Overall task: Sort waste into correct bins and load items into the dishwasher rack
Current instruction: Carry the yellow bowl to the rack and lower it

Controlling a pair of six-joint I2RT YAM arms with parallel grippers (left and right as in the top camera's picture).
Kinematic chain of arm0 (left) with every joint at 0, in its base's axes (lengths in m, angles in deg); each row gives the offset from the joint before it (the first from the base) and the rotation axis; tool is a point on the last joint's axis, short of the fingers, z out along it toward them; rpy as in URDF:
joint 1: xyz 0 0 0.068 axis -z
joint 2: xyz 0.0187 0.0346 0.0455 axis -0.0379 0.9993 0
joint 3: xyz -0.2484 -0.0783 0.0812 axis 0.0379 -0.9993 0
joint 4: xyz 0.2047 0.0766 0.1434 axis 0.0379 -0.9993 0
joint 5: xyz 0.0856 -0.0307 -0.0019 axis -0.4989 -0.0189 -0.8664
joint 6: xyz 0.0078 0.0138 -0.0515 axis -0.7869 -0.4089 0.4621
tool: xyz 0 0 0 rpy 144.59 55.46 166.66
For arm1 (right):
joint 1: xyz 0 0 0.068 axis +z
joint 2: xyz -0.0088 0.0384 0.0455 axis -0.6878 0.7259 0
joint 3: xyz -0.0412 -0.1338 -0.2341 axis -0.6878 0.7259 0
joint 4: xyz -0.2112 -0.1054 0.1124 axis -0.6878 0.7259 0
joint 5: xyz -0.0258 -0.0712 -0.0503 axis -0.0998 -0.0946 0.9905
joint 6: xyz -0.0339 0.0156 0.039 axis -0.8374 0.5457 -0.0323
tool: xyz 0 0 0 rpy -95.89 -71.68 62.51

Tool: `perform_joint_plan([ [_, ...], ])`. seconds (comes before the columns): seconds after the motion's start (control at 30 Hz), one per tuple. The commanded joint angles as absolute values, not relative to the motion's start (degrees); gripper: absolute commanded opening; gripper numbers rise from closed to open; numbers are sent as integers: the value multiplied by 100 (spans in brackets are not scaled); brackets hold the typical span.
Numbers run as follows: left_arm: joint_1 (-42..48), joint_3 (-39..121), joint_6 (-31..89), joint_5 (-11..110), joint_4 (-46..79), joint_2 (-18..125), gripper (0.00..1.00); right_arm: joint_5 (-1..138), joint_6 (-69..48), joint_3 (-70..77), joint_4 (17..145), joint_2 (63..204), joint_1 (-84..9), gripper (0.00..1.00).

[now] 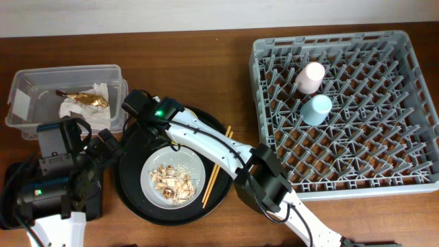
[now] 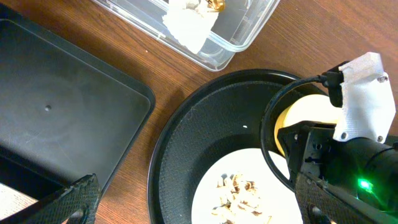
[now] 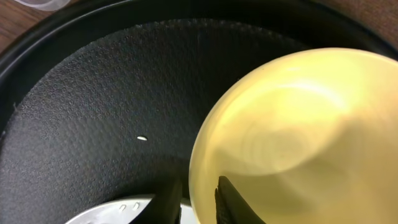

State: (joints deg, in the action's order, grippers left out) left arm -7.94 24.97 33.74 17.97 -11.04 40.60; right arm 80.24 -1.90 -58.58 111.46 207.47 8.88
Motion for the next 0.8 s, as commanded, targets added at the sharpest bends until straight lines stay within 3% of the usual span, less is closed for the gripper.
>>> perform_joint_plan([
  [0.0,-824,2576,3427,1838,-1098,4025,99,8092,-155,-5861,11128,20948,907,22],
  [0.13,-824,2576,3427,1838,-1100,4025,99,8094,-155,-5869,11124,20983,914,20],
  [0.3,-824,2576,3427,1838,-1100,4025,99,8094,-155,-5880,11187,20518,748,5],
  [0.4,-824,2576,3427,1838,-1098,4025,99,8092,-155,-5880,11373,19810,403,4],
  [0.6,-824,2576,3427,1838,-1100,4025,100,7862,-161,-5880,12521,17762,-1031,4],
  [0.7,-824,2576,3427,1838,-1100,4025,99,7788,-159,-5880,13454,16885,-2321,4],
  [0.77,-824,2576,3427,1838,-1100,4025,99,7154,-747,-5878,14125,16557,-3328,4],
])
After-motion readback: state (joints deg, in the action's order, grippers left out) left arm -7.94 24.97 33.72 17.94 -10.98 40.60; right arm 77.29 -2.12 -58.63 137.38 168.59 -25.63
